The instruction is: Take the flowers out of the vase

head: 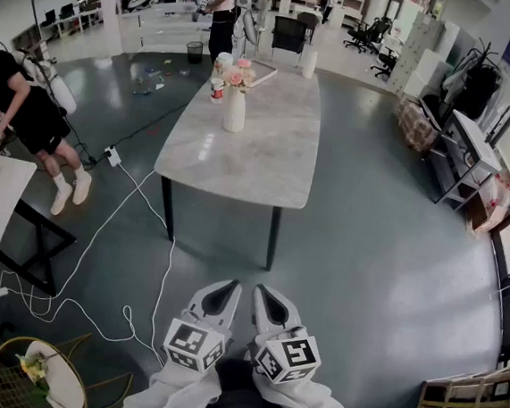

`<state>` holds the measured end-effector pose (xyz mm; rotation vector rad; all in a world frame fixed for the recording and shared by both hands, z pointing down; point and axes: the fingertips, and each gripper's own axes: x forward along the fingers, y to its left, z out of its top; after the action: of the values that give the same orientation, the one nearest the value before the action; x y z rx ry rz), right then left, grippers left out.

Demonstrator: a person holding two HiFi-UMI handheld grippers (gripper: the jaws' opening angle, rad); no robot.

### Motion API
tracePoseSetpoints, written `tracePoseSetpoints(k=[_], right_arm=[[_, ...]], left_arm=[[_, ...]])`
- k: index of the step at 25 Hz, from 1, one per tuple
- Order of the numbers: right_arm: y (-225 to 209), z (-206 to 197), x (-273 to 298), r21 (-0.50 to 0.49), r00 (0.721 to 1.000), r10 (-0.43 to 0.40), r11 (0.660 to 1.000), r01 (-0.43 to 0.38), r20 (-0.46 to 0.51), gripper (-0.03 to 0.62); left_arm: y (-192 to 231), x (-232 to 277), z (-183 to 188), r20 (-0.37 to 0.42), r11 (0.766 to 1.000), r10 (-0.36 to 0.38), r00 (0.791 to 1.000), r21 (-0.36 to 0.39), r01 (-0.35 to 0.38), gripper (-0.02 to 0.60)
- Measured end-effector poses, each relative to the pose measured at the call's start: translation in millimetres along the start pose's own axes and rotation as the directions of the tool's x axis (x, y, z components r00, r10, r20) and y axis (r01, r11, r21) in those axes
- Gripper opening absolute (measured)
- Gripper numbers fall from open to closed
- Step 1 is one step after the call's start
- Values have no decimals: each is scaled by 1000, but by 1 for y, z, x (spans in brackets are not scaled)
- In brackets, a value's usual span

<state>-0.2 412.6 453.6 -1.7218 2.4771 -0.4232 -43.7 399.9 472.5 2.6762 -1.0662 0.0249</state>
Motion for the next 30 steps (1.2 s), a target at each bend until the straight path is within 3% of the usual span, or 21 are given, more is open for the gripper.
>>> tracePoseSetpoints(k=[11, 23, 30], right_arm=[[-29, 6, -30, 26, 1000, -5, 1000, 5, 6, 0], [-66, -9, -54, 36, 999, 43, 998, -43, -11, 0], [-81, -15, -52, 49, 998, 60, 997, -58, -21, 0]], left_arm=[[-36, 12, -9, -1, 1000, 20, 1000, -13, -20, 3], [-74, 31, -41, -3, 998, 60, 998, -27, -60, 4], [-77, 41, -50, -7, 995, 89, 996, -34, -89, 3]])
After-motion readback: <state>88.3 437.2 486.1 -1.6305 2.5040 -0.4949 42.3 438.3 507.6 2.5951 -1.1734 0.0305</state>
